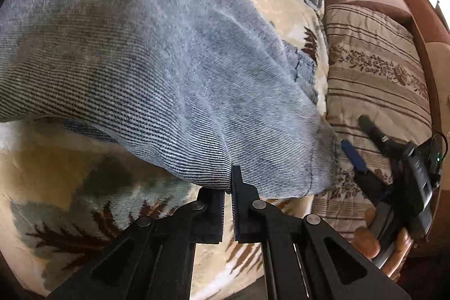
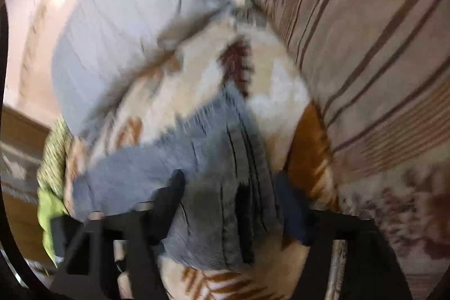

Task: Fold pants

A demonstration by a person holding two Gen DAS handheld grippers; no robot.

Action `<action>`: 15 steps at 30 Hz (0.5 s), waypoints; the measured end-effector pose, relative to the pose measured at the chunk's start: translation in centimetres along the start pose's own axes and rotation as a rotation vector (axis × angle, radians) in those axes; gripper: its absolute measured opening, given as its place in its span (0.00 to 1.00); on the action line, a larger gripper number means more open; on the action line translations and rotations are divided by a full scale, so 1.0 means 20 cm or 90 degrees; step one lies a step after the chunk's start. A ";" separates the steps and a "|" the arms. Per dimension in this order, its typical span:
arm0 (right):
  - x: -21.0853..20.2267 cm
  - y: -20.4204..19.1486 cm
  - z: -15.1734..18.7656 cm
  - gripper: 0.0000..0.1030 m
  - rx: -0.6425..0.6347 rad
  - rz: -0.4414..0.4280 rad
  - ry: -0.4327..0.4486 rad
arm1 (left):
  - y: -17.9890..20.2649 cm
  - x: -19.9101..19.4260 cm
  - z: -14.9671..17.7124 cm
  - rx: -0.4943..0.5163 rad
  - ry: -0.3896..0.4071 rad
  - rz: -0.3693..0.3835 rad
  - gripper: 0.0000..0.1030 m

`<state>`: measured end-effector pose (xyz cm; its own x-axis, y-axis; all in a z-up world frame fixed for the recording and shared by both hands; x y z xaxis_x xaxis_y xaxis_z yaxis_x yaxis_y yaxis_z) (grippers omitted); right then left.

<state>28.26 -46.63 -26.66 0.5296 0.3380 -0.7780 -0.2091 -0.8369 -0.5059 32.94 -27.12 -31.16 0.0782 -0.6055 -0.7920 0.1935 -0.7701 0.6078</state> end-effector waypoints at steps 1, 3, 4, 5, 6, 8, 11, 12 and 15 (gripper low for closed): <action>-0.01 0.00 -0.03 0.69 0.005 -0.008 0.005 | 0.00 -0.02 0.00 0.005 -0.001 0.000 0.02; 0.00 0.00 -0.09 0.68 0.006 -0.008 -0.002 | -0.01 -0.03 0.00 0.019 0.000 -0.008 0.02; 0.03 0.00 -0.10 0.64 0.005 -0.001 -0.014 | -0.01 -0.03 0.01 0.023 -0.001 -0.013 0.02; 0.08 -0.01 -0.11 0.59 -0.002 0.004 -0.034 | -0.04 -0.04 0.01 0.024 -0.003 -0.015 0.02; 0.13 -0.01 -0.12 0.48 -0.006 0.005 -0.047 | -0.04 -0.04 0.01 0.023 -0.006 -0.015 0.02; 0.23 0.00 -0.12 0.39 -0.012 0.013 -0.081 | -0.05 -0.03 0.00 0.013 -0.013 -0.009 0.02; 0.33 0.03 -0.10 0.23 -0.023 0.045 -0.103 | -0.08 -0.06 0.01 0.014 -0.015 -0.004 0.02; 0.34 0.02 -0.09 0.24 -0.036 0.049 -0.103 | -0.07 -0.06 0.01 0.018 -0.015 -0.004 0.02; 0.37 0.03 -0.11 0.27 -0.047 0.078 -0.096 | -0.08 -0.07 0.01 0.022 -0.018 -0.007 0.02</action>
<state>33.85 -45.51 -31.86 0.3733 0.2872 -0.8821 -0.2006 -0.9034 -0.3790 32.25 -25.05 -31.00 0.0487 -0.6015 -0.7974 0.1603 -0.7833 0.6007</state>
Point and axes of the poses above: each gripper's, at about its wrist camera, not at the fingertips, and x roughly the way its jaws point, y to its right, z to its underside, the point moved 8 cm from there along x, roughly the way its jaws point, and after that the axes turned 8 degrees about -x, right-handed, at the moved point
